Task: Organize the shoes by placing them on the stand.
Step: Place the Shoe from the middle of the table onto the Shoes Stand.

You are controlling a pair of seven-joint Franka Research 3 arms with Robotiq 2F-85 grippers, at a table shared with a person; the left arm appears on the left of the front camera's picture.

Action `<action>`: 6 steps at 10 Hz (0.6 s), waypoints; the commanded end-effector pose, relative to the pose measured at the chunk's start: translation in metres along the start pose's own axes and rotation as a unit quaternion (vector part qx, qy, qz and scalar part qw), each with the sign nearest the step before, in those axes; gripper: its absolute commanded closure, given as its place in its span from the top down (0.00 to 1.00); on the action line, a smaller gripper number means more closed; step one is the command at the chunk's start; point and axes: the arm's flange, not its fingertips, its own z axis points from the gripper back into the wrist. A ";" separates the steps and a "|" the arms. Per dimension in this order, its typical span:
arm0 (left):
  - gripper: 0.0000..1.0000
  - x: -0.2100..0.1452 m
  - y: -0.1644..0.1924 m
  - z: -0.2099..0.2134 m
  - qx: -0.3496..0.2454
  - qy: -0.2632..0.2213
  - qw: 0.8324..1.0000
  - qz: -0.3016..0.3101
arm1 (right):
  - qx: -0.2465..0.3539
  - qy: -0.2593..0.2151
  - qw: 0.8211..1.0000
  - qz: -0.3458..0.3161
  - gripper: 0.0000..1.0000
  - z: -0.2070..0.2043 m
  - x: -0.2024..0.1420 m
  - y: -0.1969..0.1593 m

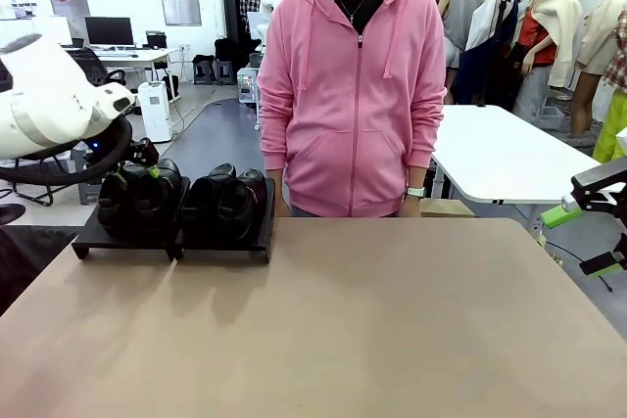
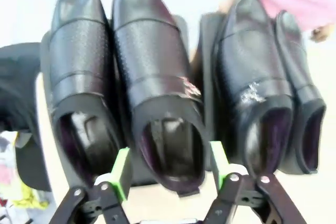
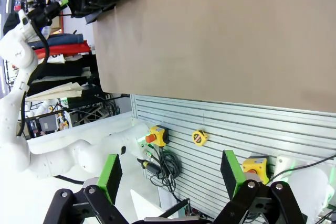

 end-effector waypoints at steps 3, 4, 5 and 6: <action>1.00 -0.077 -0.043 0.111 -0.021 0.117 0.988 -0.102 | 0.013 0.000 1.000 0.011 1.00 0.001 0.001 0.001; 1.00 -0.105 -0.043 0.146 -0.093 0.191 0.972 -0.099 | 0.013 0.000 1.000 0.011 1.00 0.001 0.001 0.001; 1.00 -0.126 -0.042 0.168 -0.159 0.215 0.958 -0.105 | 0.013 0.000 1.000 0.011 1.00 0.001 0.001 0.001; 1.00 -0.147 -0.036 0.184 -0.200 0.225 0.949 -0.098 | 0.013 0.000 1.000 0.011 1.00 0.001 0.001 0.001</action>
